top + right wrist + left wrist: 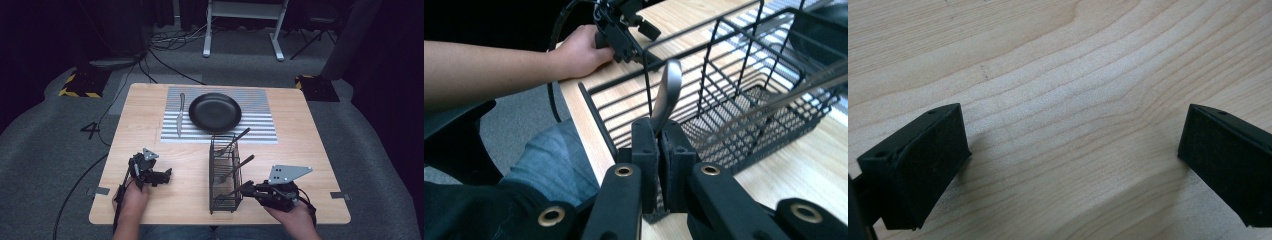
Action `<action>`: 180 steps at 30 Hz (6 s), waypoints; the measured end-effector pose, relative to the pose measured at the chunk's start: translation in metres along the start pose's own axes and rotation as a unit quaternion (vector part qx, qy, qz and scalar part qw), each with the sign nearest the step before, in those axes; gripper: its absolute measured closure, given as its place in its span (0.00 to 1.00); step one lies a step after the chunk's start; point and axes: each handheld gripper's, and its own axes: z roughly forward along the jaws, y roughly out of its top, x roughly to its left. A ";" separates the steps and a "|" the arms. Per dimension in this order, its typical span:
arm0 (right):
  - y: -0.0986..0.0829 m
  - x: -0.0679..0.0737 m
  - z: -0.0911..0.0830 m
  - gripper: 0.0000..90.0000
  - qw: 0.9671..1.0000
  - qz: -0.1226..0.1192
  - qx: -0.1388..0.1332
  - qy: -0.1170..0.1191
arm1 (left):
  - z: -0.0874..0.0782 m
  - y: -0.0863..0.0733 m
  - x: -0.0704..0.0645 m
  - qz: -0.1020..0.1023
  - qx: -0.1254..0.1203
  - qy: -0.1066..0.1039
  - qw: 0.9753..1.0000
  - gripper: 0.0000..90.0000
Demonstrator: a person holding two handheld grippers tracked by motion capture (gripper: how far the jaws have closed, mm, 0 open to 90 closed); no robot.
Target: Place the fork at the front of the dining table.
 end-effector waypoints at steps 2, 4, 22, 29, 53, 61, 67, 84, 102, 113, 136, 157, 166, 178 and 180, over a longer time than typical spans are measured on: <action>0.004 0.002 0.001 0.96 1.000 -0.007 0.000 0.000 | 0.000 0.000 0.000 0.001 0.000 0.000 1.000 0.00; 0.006 0.003 0.001 0.96 1.000 -0.010 -0.002 -0.001 | 0.000 0.000 0.000 -0.001 -0.001 0.000 1.000 0.00; 0.039 0.004 -0.024 0.96 0.998 -0.040 -0.040 -0.011 | 0.001 0.001 0.000 0.001 -0.001 0.000 1.000 0.00; 0.050 0.002 -0.042 0.96 0.997 -0.041 -0.059 -0.004 | 0.001 0.001 0.001 0.002 -0.002 0.000 1.000 0.00; 0.065 -0.029 -0.130 0.96 0.993 -0.018 -0.116 -0.028 | 0.001 0.001 0.000 0.002 -0.001 0.000 1.000 0.00; 0.066 -0.061 -0.136 0.96 0.991 0.009 -0.118 -0.058 | 0.000 0.000 0.000 -0.001 0.000 0.001 1.000 0.00; 0.070 -0.077 -0.140 0.96 0.988 0.010 -0.109 -0.107 | 0.000 -0.001 -0.001 -0.004 -0.001 0.003 1.000 0.00; 0.082 -0.168 -0.114 0.96 0.970 0.079 -0.098 -0.206 | 0.000 0.000 0.000 -0.004 0.000 0.002 1.000 0.00; 0.078 -0.241 -0.052 0.96 0.968 0.116 -0.050 -0.218 | 0.000 0.000 0.000 -0.004 0.000 0.002 1.000 0.00; 0.075 -0.242 -0.025 0.96 0.968 0.103 -0.031 -0.226 | 0.000 0.000 0.000 -0.004 -0.001 0.002 1.000 0.00; 0.058 -0.235 0.036 0.96 0.980 0.115 0.002 -0.162 | 0.000 -0.001 -0.001 -0.004 0.000 0.003 1.000 0.00; 0.055 -0.255 0.040 0.93 0.973 0.136 0.026 -0.184 | -0.002 -0.002 -0.003 -0.012 -0.001 0.011 1.000 0.00; 0.045 -0.268 0.037 0.91 0.969 0.153 0.028 -0.193 | -0.002 -0.002 -0.003 -0.012 -0.001 0.011 1.000 0.00; 0.026 -0.287 0.032 0.88 0.962 0.189 0.031 -0.196 | -0.001 -0.001 -0.002 -0.009 0.000 0.009 1.000 0.00; 0.025 -0.288 0.032 0.88 0.961 0.191 0.031 -0.198 | -0.001 -0.001 -0.002 -0.009 0.000 0.009 1.000 0.00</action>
